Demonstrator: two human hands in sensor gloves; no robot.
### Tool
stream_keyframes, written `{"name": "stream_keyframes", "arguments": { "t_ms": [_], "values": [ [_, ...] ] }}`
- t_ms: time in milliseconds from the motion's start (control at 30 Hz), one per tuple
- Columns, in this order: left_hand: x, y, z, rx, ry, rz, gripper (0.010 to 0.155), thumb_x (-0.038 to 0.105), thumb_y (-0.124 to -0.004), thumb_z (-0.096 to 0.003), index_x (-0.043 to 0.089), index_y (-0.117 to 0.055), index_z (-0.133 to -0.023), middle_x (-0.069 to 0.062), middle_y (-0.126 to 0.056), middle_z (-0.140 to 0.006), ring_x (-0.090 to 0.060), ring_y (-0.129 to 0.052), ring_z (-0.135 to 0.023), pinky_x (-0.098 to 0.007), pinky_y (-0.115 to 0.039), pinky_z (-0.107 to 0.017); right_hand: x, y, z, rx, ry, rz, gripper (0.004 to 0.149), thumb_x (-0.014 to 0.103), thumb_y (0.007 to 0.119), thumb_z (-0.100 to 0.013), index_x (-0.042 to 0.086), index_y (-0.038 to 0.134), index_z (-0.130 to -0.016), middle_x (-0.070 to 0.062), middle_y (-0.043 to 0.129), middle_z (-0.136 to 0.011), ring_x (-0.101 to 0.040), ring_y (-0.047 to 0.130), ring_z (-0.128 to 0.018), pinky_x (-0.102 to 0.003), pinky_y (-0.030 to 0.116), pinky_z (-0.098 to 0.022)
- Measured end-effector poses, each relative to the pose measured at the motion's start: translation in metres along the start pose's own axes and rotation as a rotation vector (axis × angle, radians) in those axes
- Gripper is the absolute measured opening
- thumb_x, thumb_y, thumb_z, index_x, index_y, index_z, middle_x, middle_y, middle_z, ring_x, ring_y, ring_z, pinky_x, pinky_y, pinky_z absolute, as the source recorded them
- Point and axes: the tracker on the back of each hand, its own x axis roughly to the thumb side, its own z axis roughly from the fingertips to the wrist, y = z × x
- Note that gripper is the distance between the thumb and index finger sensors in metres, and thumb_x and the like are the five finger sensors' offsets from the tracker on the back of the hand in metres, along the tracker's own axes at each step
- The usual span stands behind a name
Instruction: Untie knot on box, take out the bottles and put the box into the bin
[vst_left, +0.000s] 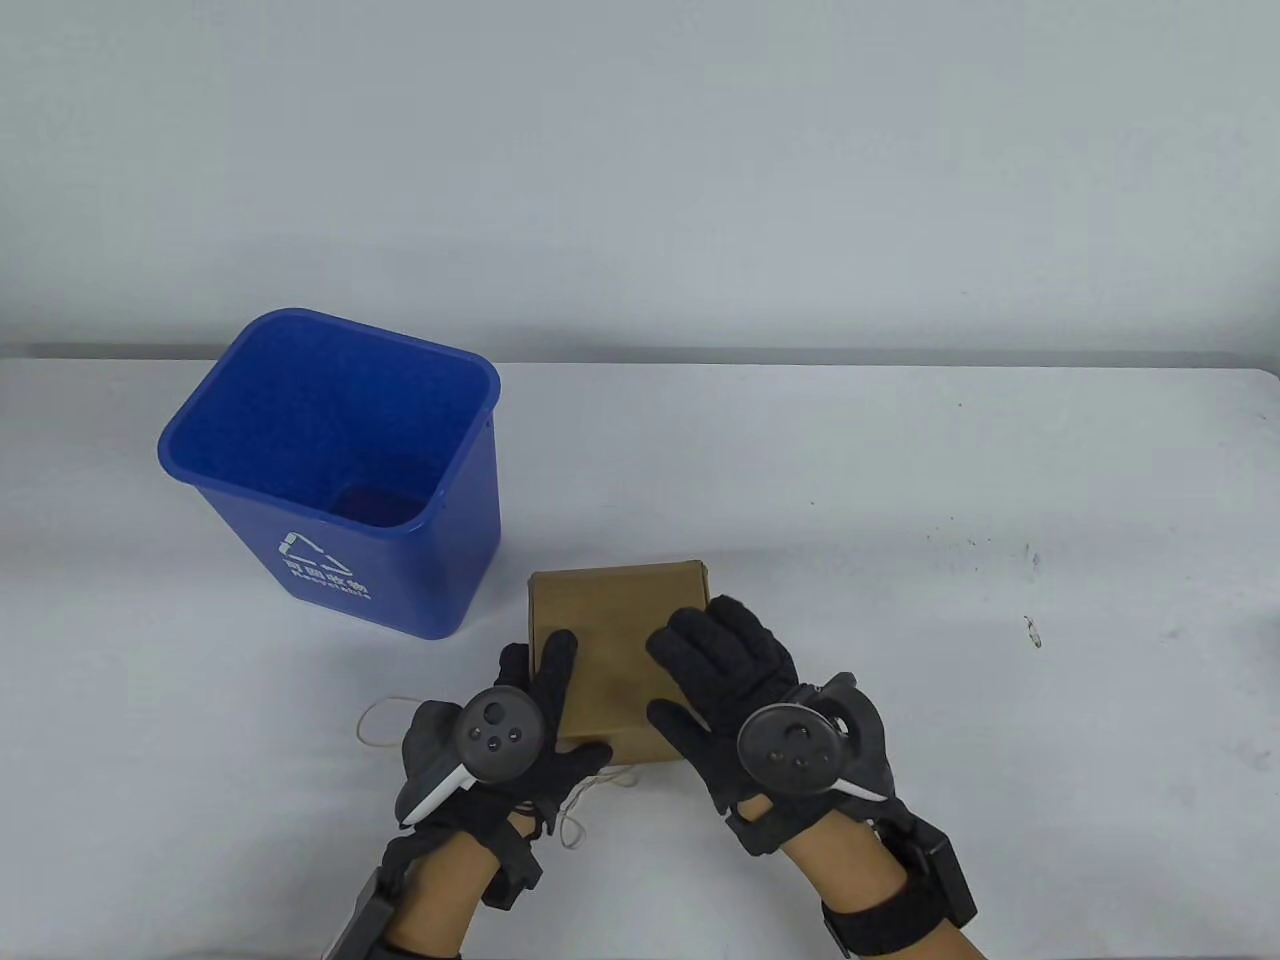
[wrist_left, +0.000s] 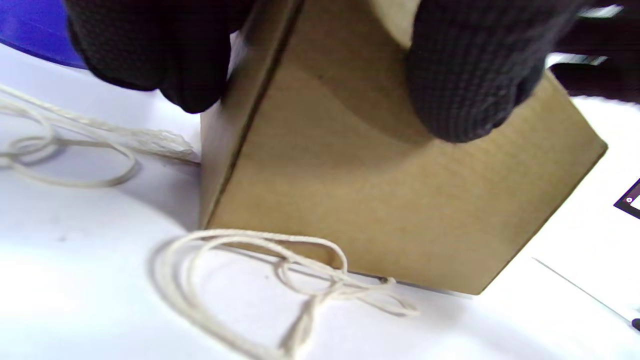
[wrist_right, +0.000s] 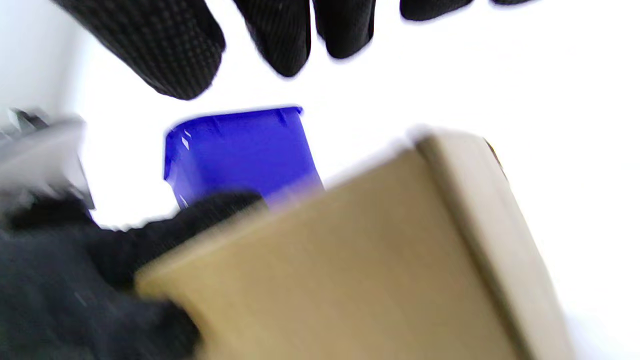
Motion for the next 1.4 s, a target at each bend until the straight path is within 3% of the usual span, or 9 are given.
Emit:
{"name": "stream_keyframes", "arguments": {
  "t_ms": [100,167,300,500,733,867,1133,1267,1400],
  "values": [
    [0.001,0.0,0.001,0.015,0.004,-0.031,0.108,0.056,-0.087,-0.0414,0.028,-0.009,-0.109,-0.034,-0.032,-0.108,-0.054,-0.077,-0.09,-0.063,-0.07,-0.064,-0.019,0.029,-0.003,0.207,0.045,-0.071,0.08,0.054,0.064,-0.05,0.017,0.025,-0.109,-0.012,0.006,-0.112,-0.06,0.013,-0.096,-0.077,0.024,-0.061],
    [0.001,0.003,0.003,0.023,0.006,-0.008,0.109,0.054,-0.089,-0.0411,0.026,-0.009,-0.109,-0.031,-0.032,-0.109,-0.052,-0.078,-0.09,-0.062,-0.072,-0.063,-0.027,0.035,-0.002,0.307,0.071,-0.103,0.082,0.061,0.053,-0.05,0.018,0.015,-0.109,-0.011,-0.005,-0.11,-0.061,0.004,-0.093,-0.077,0.025,-0.061],
    [-0.006,0.011,0.007,0.028,0.038,0.009,0.113,0.052,-0.094,-0.0398,0.02,-0.009,-0.108,-0.021,-0.037,-0.112,-0.05,-0.078,-0.091,-0.06,-0.072,-0.063,-0.031,0.035,0.001,0.308,0.092,-0.138,0.084,0.061,0.054,-0.05,0.018,0.013,-0.108,-0.01,-0.007,-0.109,-0.066,0.013,-0.093,-0.076,0.031,-0.062],
    [-0.015,0.005,0.011,-0.137,0.182,-0.049,0.12,0.059,-0.092,-0.0389,0.01,-0.008,-0.109,-0.024,-0.025,-0.113,-0.056,-0.057,-0.099,-0.066,-0.058,-0.069,-0.036,0.036,0.003,0.288,0.104,-0.168,0.084,0.062,0.053,-0.049,0.019,0.013,-0.108,-0.01,-0.007,-0.109,-0.067,0.016,-0.093,-0.075,0.033,-0.062],
    [-0.019,-0.029,-0.003,-0.311,0.223,-0.145,0.124,0.069,-0.085,-0.0355,0.006,-0.008,-0.109,-0.025,-0.005,-0.111,-0.06,-0.016,-0.104,-0.073,-0.029,-0.073,-0.037,0.036,0.004,0.283,0.098,-0.182,0.084,0.062,0.054,-0.049,0.019,0.013,-0.108,-0.009,-0.008,-0.109,-0.066,0.016,-0.094,-0.075,0.033,-0.062],
    [-0.021,-0.034,-0.01,-0.271,0.229,-0.163,0.122,0.067,-0.086,-0.0359,0.006,-0.011,-0.11,-0.026,-0.008,-0.111,-0.061,-0.019,-0.103,-0.073,-0.031,-0.072,-0.04,0.036,0.006,0.27,0.109,-0.209,0.084,0.062,0.055,-0.049,0.019,0.014,-0.108,-0.009,-0.008,-0.108,-0.067,0.015,-0.093,-0.074,0.034,-0.063],
    [-0.042,-0.018,-0.008,-0.301,0.329,-0.147,0.113,0.061,-0.087,-0.0374,0.012,-0.018,-0.112,-0.023,-0.01,-0.112,-0.057,-0.022,-0.105,-0.071,-0.034,-0.073,-0.045,0.033,0.007,0.281,0.108,-0.238,0.084,0.062,0.055,-0.049,0.019,0.013,-0.108,-0.008,-0.009,-0.108,-0.066,0.015,-0.094,-0.075,0.034,-0.062],
    [-0.053,-0.01,-0.008,-0.303,0.357,-0.138,0.101,0.057,-0.088,-0.0387,0.019,-0.032,-0.114,-0.017,-0.019,-0.115,-0.051,-0.025,-0.105,-0.067,-0.037,-0.073,-0.046,0.033,0.008,0.281,0.11,-0.249,0.084,0.062,0.055,-0.049,0.019,0.013,-0.108,-0.008,-0.009,-0.108,-0.066,0.015,-0.093,-0.075,0.034,-0.062],
    [-0.059,0.0,-0.009,-0.238,0.367,-0.147,0.086,0.051,-0.09,-0.0398,0.026,-0.048,-0.111,-0.009,-0.034,-0.114,-0.045,-0.04,-0.102,-0.063,-0.049,-0.071,-0.046,0.033,0.008,0.284,0.113,-0.253,0.083,0.062,0.055,-0.049,0.019,0.013,-0.108,-0.008,-0.009,-0.108,-0.066,0.016,-0.094,-0.074,0.034,-0.062]
  ]
}}
